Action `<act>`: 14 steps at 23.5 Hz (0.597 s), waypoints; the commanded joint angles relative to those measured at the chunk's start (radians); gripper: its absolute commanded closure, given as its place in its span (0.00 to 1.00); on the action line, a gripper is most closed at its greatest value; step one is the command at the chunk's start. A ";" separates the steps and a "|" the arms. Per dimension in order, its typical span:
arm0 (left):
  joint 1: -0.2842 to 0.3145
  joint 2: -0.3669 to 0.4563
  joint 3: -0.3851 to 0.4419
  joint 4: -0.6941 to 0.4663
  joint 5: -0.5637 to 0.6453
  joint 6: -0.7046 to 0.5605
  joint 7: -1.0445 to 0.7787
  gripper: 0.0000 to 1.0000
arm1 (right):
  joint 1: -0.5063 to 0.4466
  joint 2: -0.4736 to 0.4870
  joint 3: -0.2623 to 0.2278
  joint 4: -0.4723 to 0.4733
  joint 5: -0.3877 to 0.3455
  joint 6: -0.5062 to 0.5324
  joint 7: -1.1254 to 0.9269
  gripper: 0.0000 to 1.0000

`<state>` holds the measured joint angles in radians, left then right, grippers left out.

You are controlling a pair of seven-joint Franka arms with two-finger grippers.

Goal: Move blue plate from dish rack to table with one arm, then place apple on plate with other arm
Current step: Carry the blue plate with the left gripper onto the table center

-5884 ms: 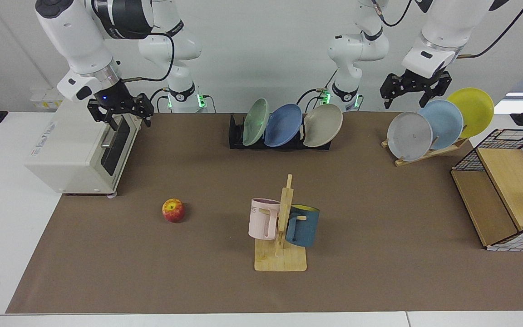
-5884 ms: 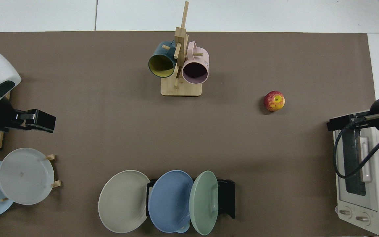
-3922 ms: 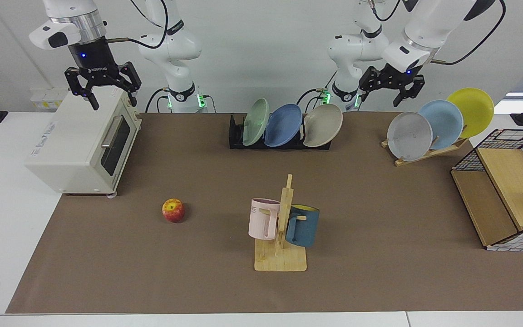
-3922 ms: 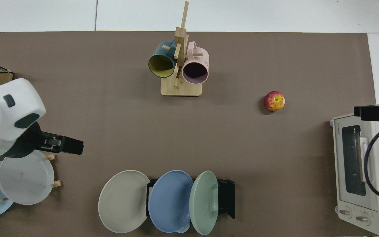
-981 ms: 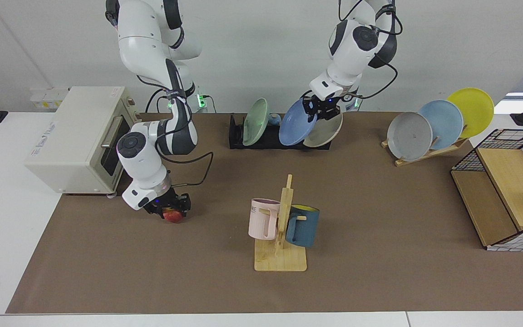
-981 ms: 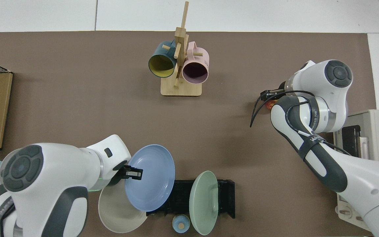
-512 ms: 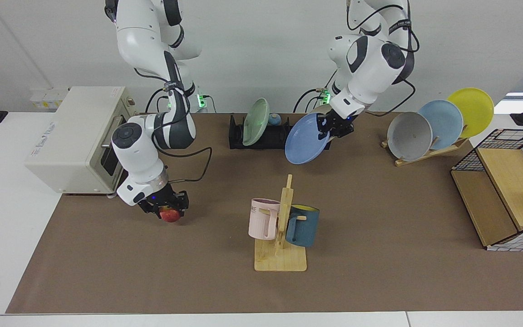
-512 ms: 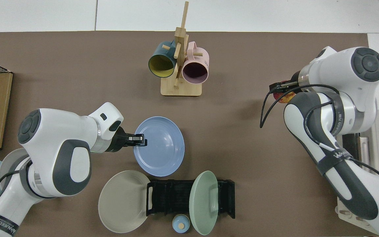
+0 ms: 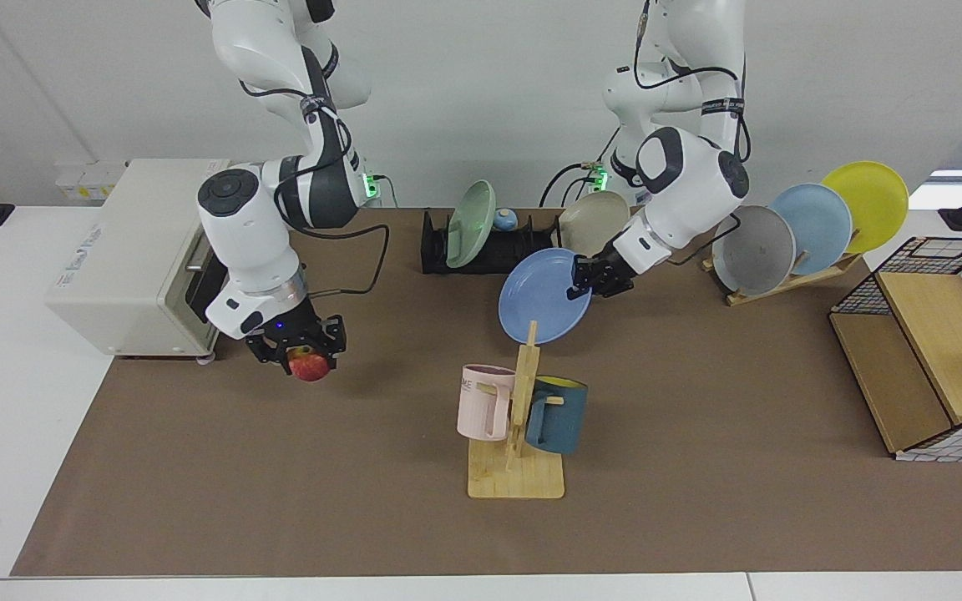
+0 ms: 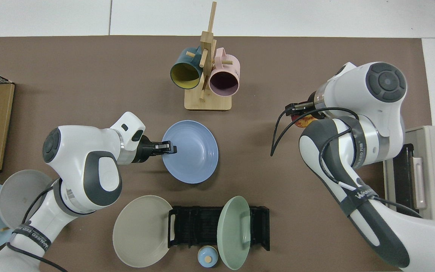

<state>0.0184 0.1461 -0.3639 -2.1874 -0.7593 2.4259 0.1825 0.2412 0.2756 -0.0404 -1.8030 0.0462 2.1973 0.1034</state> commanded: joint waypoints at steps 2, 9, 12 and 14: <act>-0.017 0.056 -0.052 0.026 -0.034 0.105 0.008 1.00 | -0.022 -0.012 -0.001 -0.041 -0.043 0.033 0.009 1.00; -0.026 0.058 -0.086 0.021 -0.022 0.148 -0.018 0.46 | -0.020 -0.013 -0.001 -0.041 -0.043 0.030 0.013 1.00; -0.028 0.050 -0.086 0.021 -0.017 0.144 -0.018 0.39 | -0.011 -0.019 -0.001 -0.045 -0.043 0.021 0.022 1.00; -0.028 0.041 -0.086 0.018 -0.015 0.136 -0.018 0.37 | -0.004 -0.026 -0.001 -0.045 -0.043 0.013 0.035 1.00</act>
<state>0.0010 0.1912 -0.4556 -2.1745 -0.7776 2.5558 0.1720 0.2308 0.2763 -0.0481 -1.8274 0.0162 2.2071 0.1060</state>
